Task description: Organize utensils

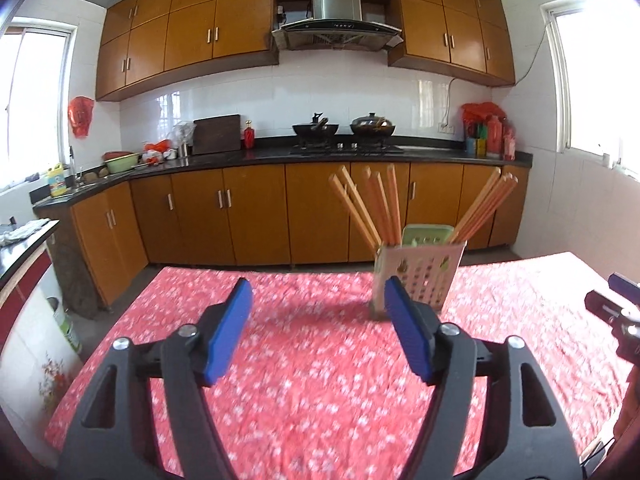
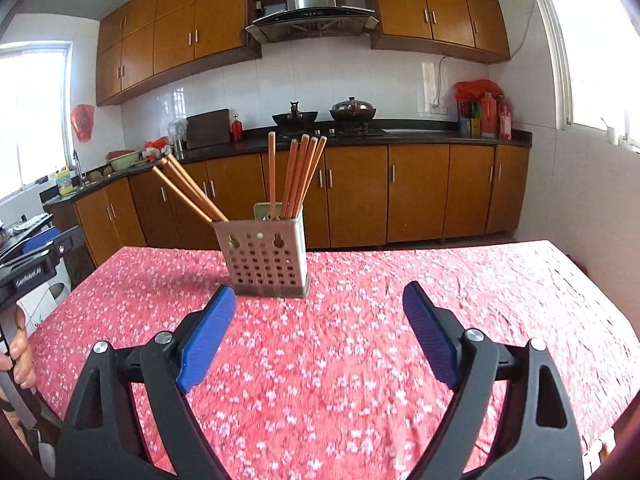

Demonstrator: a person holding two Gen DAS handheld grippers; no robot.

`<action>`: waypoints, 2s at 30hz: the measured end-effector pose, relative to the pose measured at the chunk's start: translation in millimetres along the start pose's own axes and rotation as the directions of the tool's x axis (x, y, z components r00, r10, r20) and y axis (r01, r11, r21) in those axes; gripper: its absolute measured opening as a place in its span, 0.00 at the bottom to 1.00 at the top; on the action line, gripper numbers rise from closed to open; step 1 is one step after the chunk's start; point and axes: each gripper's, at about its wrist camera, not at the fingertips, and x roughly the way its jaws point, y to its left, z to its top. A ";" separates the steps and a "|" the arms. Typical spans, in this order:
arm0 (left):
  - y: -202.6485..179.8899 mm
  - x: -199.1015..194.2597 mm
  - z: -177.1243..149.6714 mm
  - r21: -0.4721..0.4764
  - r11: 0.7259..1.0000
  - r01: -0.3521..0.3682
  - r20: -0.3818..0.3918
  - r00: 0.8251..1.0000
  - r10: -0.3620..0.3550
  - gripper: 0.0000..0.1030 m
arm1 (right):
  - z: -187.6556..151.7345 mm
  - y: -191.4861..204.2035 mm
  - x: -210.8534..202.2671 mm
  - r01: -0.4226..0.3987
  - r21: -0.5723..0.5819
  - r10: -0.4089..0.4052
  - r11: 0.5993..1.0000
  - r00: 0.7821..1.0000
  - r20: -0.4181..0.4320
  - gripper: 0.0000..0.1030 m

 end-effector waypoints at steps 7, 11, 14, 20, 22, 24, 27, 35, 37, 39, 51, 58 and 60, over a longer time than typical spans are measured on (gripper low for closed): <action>12.3 -37.2 -44.2 -0.001 0.999 -0.046 -0.011 0.999 0.046 0.86 | -28.1 29.5 -21.5 0.038 -0.080 -0.036 0.996 0.999 0.022 0.94; 7.3 -56.3 -56.3 0.022 0.998 -0.066 0.023 0.998 0.065 0.92 | -41.6 46.8 -27.2 0.064 -0.130 -0.061 0.989 0.998 0.033 0.97; 3.4 -67.7 -64.0 0.037 0.996 -0.076 0.044 0.996 0.074 0.96 | -49.8 51.5 -31.4 0.076 -0.122 -0.071 0.990 0.997 0.039 0.98; -2.2 -74.5 -74.0 0.042 0.997 -0.071 0.040 0.997 0.070 0.96 | -61.7 44.3 -37.7 0.073 -0.034 -0.073 0.997 0.997 0.018 0.98; -1.9 -74.0 -76.4 0.036 0.997 -0.070 0.032 0.997 0.069 0.96 | -63.6 42.1 -38.2 0.081 -0.018 -0.081 0.997 0.997 0.011 0.98; -1.6 -73.7 -78.8 0.027 0.997 -0.068 0.022 0.998 0.067 0.96 | -66.0 41.4 -39.4 0.089 -0.015 -0.089 0.996 0.996 0.009 0.98; -1.3 -73.5 -80.3 0.018 0.998 -0.063 0.011 0.998 0.063 0.96 | -69.6 41.5 -42.1 0.086 -0.011 -0.085 0.996 0.996 0.012 0.98; -1.1 -75.4 -81.9 -0.004 0.998 -0.068 0.006 0.998 0.068 0.96 | -73.4 42.4 -44.5 0.082 -0.016 -0.082 0.996 0.997 0.012 0.98; -0.4 -75.7 -81.3 -0.008 0.998 -0.063 0.006 0.998 0.063 0.96 | -73.9 41.3 -44.2 0.083 -0.011 -0.083 0.996 0.997 0.009 0.98; -0.7 -76.5 -81.6 -0.005 0.998 -0.064 0.012 0.998 0.064 0.96 | -74.1 39.9 -44.2 0.087 -0.007 -0.087 0.996 0.996 0.008 0.98; -3.4 -73.9 -83.6 0.003 0.998 -0.056 0.003 0.998 0.056 0.96 | -74.2 37.8 -42.1 0.091 -0.002 -0.091 0.996 0.996 -0.001 0.98; -3.4 -72.7 -84.2 0.002 0.998 -0.056 0.000 0.998 0.056 0.96 | -75.3 37.1 -41.5 0.092 0.003 -0.092 0.996 0.996 -0.003 0.98; -3.6 -72.7 -84.2 0.002 0.998 -0.055 0.000 0.998 0.055 0.96 | -75.4 36.9 -40.6 0.093 0.004 -0.093 0.996 0.996 -0.004 0.98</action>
